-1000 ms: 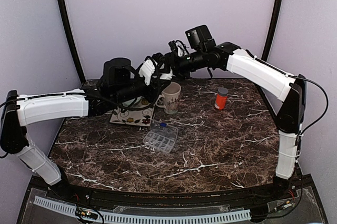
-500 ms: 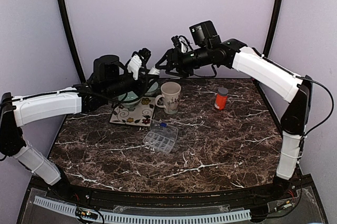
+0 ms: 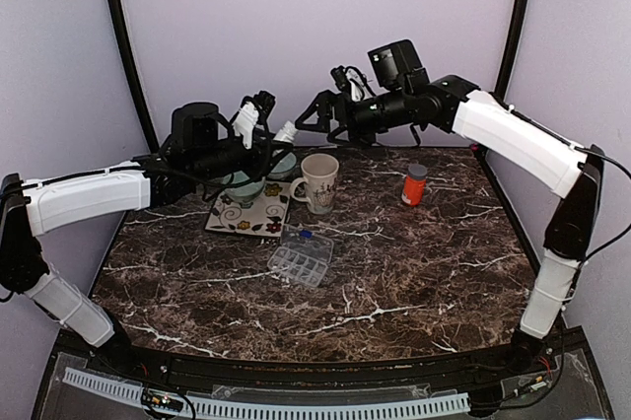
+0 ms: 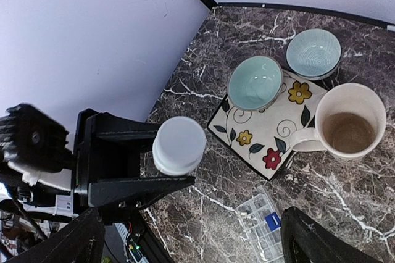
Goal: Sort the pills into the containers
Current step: Screw the lid of the pill bottle onto the pill bottle.
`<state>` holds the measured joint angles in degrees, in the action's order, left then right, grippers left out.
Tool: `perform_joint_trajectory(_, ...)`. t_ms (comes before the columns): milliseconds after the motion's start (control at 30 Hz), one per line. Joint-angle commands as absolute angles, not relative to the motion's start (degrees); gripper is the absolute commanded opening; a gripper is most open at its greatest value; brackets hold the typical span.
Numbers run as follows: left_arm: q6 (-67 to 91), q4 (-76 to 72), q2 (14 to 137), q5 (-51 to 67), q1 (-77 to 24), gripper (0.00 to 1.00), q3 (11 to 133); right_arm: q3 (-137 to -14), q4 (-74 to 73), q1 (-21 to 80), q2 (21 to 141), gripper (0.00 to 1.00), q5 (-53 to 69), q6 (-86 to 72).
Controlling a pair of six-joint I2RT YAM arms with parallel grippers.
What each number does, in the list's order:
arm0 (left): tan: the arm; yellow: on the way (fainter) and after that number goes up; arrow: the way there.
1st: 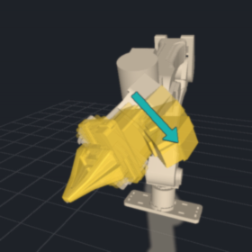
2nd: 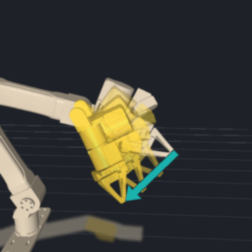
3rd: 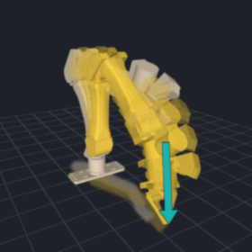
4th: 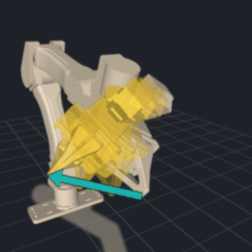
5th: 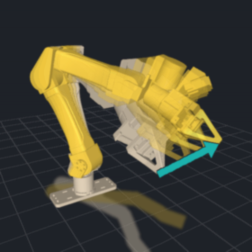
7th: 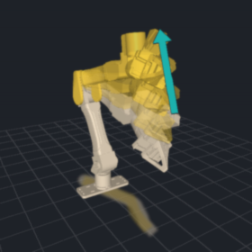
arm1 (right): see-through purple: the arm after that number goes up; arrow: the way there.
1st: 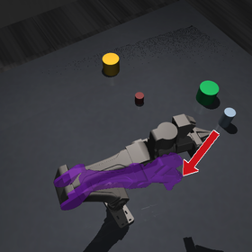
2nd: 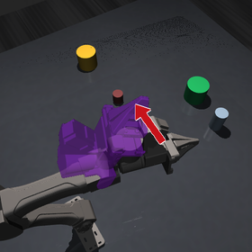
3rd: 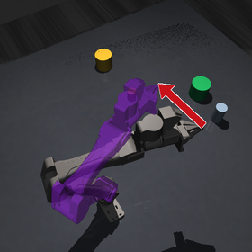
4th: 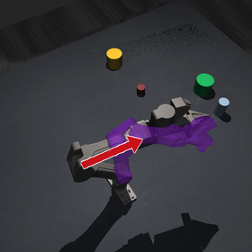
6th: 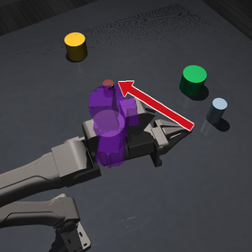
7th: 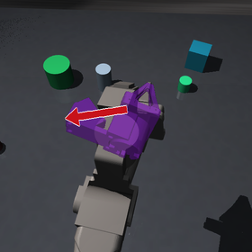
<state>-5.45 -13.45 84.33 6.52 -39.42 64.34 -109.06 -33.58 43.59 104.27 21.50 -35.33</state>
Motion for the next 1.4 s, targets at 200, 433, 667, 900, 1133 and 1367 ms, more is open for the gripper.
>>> perform_joint_trajectory(200,2.3,-15.1,79.6,22.9,-32.8,0.00,63.5,-88.9,-4.6,41.3,88.8,1.00,20.9,-35.2)
perform_joint_trajectory(433,5.3,-12.1,82.7,42.8,-30.0,0.00,68.2,-76.4,13.7,38.4,82.8,1.00,27.5,-35.6)
perform_joint_trajectory(667,9.1,-7.7,88.0,58.3,-29.6,0.00,74.7,-84.0,-1.5,40.6,86.7,0.88,24.7,-24.2)
perform_joint_trajectory(900,14.9,-8.9,91.6,66.8,-28.8,0.00,77.3,-88.2,-9.1,44.2,88.2,0.76,17.2,-16.8)
perform_joint_trajectory(1133,20.8,-13.5,93.9,71.8,-28.3,0.00,77.7,-89.6,-11.0,45.1,89.6,0.67,19.1,-16.7)
perform_joint_trajectory(1367,25.8,-18.4,95.6,75.2,-28.1,0.00,78.0,-92.4,-13.3,45.5,92.7,0.63,23.5,-17.3)
